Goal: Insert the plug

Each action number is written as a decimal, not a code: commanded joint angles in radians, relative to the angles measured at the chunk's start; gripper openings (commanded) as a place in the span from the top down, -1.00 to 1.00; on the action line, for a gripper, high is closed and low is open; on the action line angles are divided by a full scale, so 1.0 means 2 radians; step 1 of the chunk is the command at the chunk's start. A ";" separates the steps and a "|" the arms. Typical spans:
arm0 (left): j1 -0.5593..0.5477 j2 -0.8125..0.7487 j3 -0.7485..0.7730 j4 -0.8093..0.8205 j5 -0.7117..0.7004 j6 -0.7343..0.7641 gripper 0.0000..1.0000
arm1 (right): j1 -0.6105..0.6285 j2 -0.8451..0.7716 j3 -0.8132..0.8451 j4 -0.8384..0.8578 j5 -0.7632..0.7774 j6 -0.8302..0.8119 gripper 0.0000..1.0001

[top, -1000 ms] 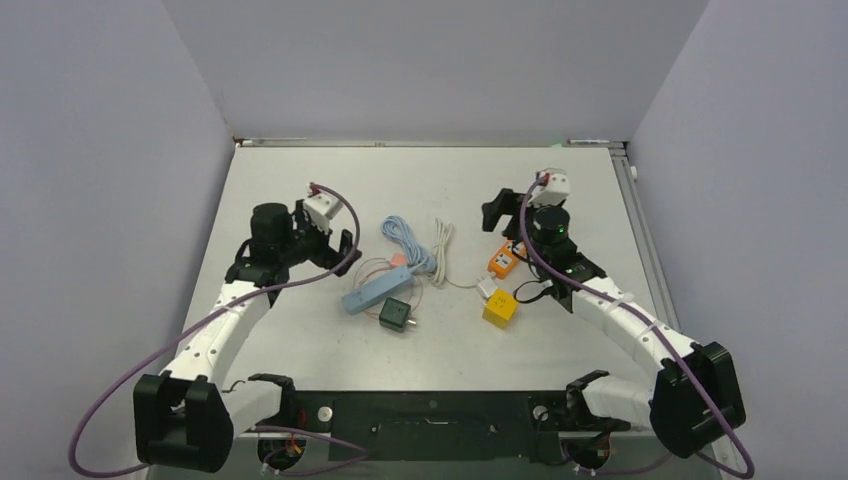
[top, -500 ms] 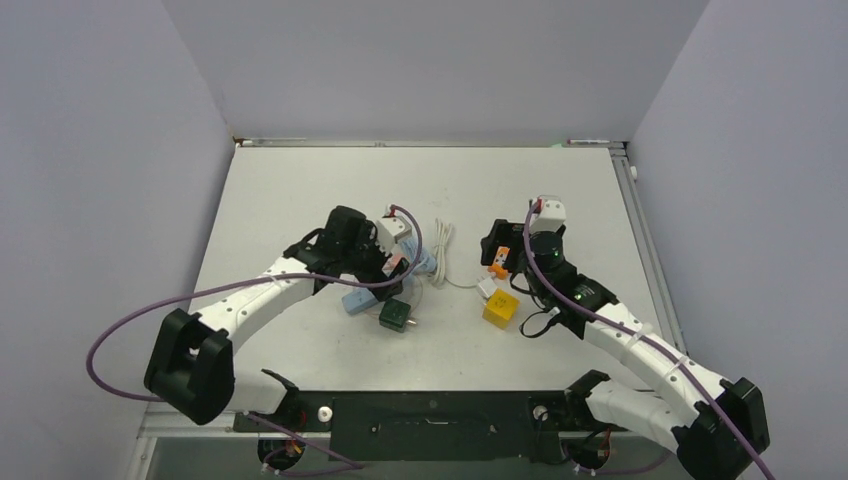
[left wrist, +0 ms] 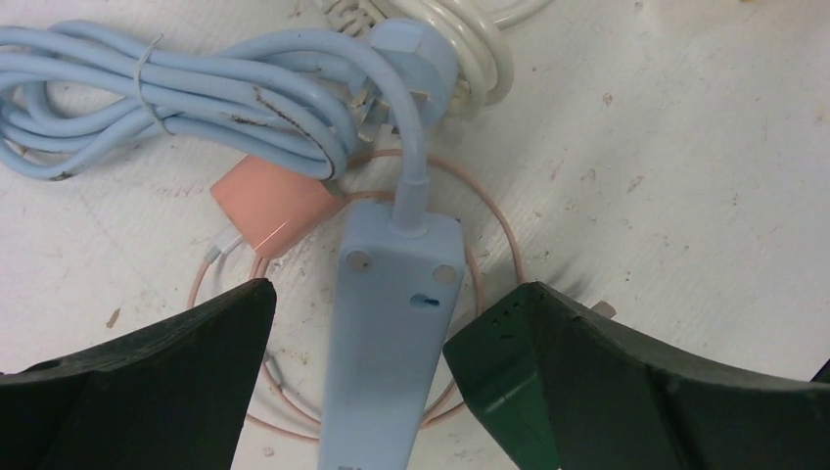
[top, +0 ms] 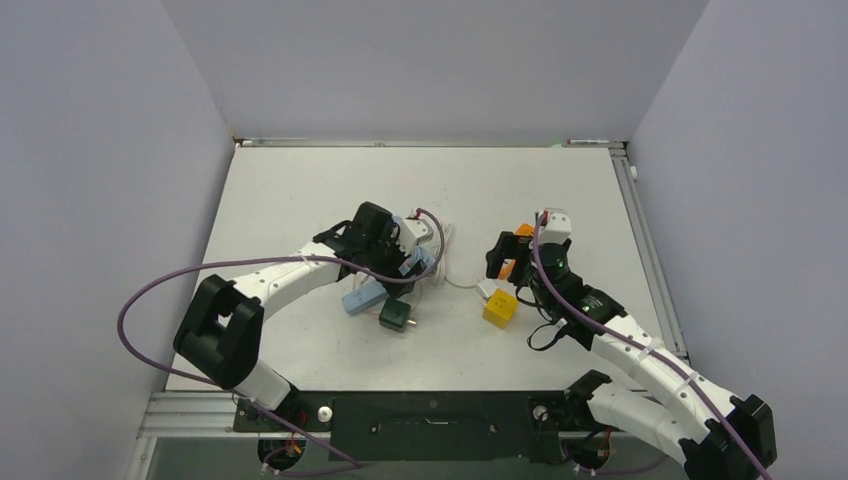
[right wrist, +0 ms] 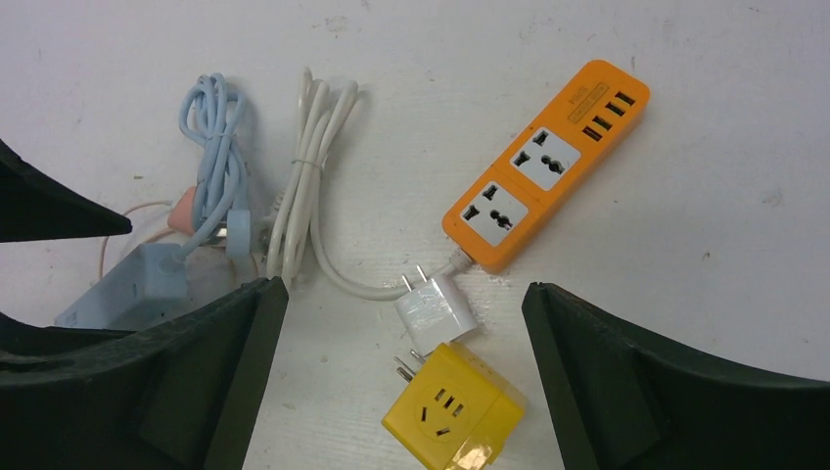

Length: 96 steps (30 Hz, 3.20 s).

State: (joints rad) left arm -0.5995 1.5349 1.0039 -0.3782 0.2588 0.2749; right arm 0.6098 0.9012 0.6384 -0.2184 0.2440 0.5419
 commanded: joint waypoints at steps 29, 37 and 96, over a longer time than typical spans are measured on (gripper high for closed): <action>0.092 -0.146 0.159 -0.079 0.182 -0.056 0.84 | 0.046 0.017 -0.007 0.080 -0.047 0.023 -0.74; 0.167 -0.202 0.132 -0.024 0.306 -0.213 0.84 | 0.138 0.072 0.020 0.127 -0.022 -0.002 -0.85; 0.035 -0.226 -0.018 0.289 0.662 -0.538 0.80 | 0.226 0.098 0.154 0.239 -0.579 -0.288 0.18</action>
State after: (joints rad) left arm -0.5198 1.0775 0.9253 0.1253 1.5532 -0.8036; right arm 1.0348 1.0710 0.9646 0.1375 -0.8768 -0.0845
